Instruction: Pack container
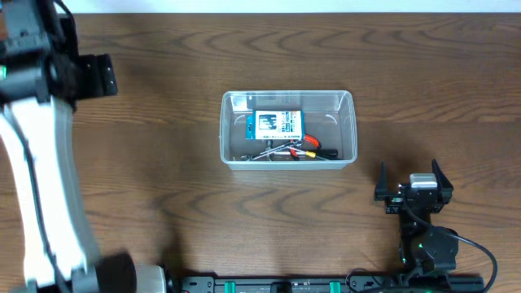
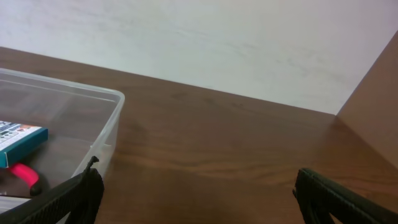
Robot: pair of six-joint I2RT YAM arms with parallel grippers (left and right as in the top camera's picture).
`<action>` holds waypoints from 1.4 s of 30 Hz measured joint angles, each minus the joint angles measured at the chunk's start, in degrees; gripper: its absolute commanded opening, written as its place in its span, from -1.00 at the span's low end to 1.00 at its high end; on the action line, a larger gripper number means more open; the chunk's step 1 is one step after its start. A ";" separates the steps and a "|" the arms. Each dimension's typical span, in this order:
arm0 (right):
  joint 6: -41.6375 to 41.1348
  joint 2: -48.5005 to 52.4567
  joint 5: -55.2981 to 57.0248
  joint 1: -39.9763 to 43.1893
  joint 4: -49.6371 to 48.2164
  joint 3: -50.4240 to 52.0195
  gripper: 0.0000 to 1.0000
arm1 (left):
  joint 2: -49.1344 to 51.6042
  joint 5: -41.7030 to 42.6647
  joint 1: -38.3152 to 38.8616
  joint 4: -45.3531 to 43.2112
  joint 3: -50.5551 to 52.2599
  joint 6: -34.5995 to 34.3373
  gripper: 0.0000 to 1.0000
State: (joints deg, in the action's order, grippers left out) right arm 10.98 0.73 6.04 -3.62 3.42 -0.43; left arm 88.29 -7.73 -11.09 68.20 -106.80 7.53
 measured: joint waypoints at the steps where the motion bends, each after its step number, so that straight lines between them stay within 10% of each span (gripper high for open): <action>1: 0.00 -0.02 0.02 0.00 0.00 0.00 0.98 | -3.65 0.00 1.33 -0.22 2.01 0.00 0.96; 16: -0.02 -0.11 0.13 0.00 -0.02 0.00 0.98 | -44.81 0.04 7.21 -0.57 47.30 -0.02 0.96; 30: -0.02 -0.11 0.20 0.00 -0.02 0.00 0.99 | -67.54 23.12 9.33 -47.58 65.64 -0.28 0.96; 42: -0.02 -0.11 0.20 0.00 -0.02 0.00 0.98 | -78.07 28.37 12.02 -64.50 87.21 -0.28 0.96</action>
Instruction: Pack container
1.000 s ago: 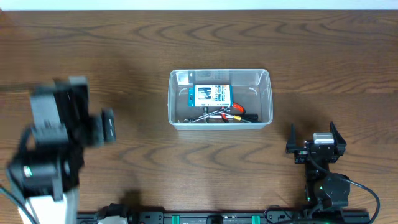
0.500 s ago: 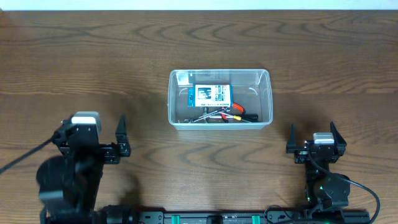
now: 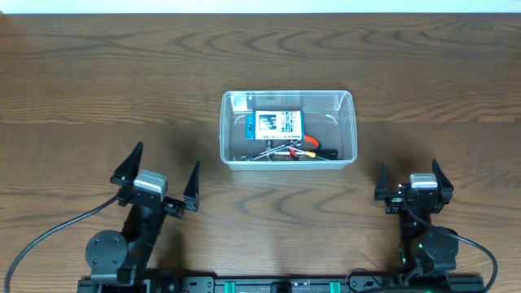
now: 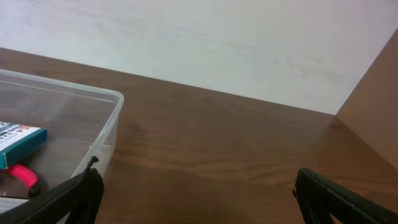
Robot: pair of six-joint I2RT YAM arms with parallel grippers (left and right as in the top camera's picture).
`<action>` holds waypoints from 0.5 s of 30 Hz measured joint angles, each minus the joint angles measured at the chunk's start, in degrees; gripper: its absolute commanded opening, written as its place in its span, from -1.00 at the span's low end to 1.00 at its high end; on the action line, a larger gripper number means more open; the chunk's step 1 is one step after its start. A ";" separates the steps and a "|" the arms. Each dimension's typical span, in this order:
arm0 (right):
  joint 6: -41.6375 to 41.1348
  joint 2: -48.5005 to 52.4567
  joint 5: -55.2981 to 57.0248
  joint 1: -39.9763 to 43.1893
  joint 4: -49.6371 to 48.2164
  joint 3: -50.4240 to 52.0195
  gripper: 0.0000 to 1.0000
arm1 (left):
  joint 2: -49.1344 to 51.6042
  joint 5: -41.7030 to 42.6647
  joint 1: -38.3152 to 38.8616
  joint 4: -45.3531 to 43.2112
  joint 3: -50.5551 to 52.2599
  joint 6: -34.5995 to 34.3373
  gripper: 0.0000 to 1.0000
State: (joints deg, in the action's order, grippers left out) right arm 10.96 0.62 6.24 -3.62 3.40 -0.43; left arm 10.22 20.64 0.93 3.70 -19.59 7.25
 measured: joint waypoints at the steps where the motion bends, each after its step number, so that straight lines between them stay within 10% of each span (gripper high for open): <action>1: 0.00 0.00 0.00 0.00 0.00 0.00 0.98 | -0.42 0.02 0.00 -1.25 1.18 0.02 0.96; 15: 0.00 0.00 0.00 0.00 0.00 0.00 0.98 | -7.76 -3.96 0.00 -8.39 11.43 -1.66 0.96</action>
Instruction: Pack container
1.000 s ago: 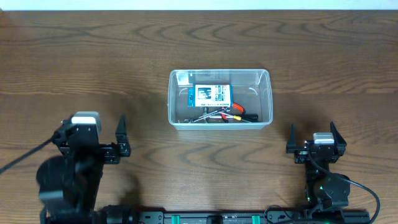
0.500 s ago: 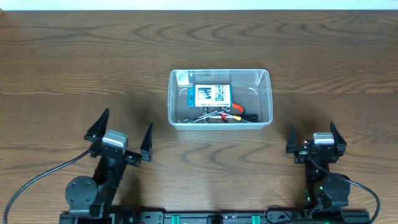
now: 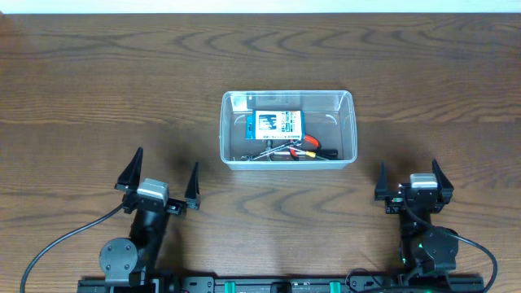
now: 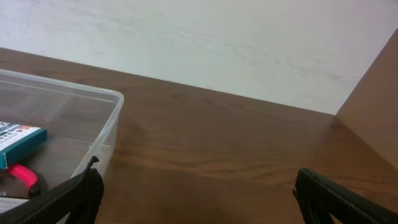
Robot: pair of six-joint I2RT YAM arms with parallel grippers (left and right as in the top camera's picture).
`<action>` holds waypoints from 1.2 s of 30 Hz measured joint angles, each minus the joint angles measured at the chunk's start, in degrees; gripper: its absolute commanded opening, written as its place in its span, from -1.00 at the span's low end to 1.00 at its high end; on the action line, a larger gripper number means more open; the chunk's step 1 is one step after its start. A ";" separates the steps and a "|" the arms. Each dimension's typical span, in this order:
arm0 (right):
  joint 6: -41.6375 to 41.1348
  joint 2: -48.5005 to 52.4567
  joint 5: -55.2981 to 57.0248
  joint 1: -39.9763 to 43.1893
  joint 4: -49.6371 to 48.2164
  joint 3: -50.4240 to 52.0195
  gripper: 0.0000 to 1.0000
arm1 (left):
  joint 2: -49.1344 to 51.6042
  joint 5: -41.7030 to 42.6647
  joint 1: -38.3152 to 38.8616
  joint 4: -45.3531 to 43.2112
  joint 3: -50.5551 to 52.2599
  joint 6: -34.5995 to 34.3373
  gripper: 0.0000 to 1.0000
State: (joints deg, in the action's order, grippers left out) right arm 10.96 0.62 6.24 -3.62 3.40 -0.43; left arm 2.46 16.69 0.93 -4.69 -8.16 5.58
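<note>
A clear plastic container point(image 3: 350, 122) stands in the middle of the wooden table. Inside lie a blue and white box point(image 3: 275, 124), red-handled pliers point(image 3: 308, 146) and thin metal tools point(image 3: 269, 153). The right wrist view catches the container's corner point(image 4: 106, 106), the box point(image 4: 22, 140) and a red handle point(image 4: 25, 175). My left gripper point(image 3: 159, 174) sits open at the front left, nothing between its fingers. At the front right my right gripper point(image 3: 409, 173) is open too, with bare table between its fingers point(image 4: 74, 196).
The table's far edge meets a pale wall point(image 4: 249, 43). A black rail point(image 3: 277, 285) with the arm bases runs along the front edge. Cables point(image 3: 49, 248) trail from the arms.
My left gripper has shifted slightly toward the front edge and straightened. The right gripper and the container's contents are unchanged.
At first my left arm was raised high over the far left of the table. By the last earlier moment it had come down to the front left, open. It now rests a little nearer the front. The right arm stayed still throughout.
</note>
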 measured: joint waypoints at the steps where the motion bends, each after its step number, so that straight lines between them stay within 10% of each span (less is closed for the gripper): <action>1: 0.00 0.00 0.00 0.00 0.00 0.00 0.98 | -0.57 -1.07 0.00 -0.09 0.55 -0.96 0.96; 36: 0.00 0.00 0.02 0.00 0.00 0.00 0.99 | -1.88 -9.42 0.00 5.77 7.17 -7.15 0.96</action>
